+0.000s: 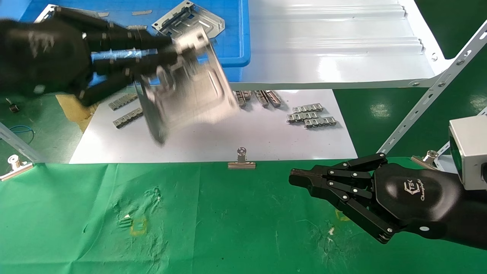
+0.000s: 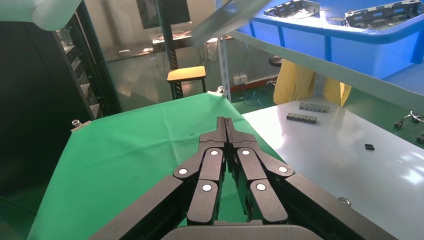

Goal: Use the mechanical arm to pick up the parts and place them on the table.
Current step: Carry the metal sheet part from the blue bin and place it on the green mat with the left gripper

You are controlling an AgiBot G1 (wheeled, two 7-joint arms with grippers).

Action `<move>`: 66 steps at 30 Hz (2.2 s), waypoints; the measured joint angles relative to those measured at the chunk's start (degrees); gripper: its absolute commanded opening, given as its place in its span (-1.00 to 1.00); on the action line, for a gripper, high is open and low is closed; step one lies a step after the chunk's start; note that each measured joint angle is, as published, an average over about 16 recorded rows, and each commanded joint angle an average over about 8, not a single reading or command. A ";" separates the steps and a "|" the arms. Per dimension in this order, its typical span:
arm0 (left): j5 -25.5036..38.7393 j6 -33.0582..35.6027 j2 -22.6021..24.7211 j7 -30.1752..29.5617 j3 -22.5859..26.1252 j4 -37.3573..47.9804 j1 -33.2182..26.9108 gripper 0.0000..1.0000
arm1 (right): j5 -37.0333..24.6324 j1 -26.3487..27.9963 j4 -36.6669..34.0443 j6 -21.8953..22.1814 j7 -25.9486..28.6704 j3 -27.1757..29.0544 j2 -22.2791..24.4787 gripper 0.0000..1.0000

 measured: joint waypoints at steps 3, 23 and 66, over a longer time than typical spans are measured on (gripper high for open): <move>-2.71 4.66 -0.97 6.25 -0.75 0.47 1.54 -1.00 | 0.00 0.00 0.00 0.00 0.00 0.00 0.00 -1.00; 9.14 7.33 -4.78 23.02 4.24 -0.58 13.39 -1.00 | 0.00 0.00 0.00 0.00 0.00 0.00 0.00 -1.00; 20.72 0.44 -3.32 24.82 7.99 -0.43 18.17 1.00 | 0.00 0.00 0.00 0.00 0.00 0.00 0.00 -1.00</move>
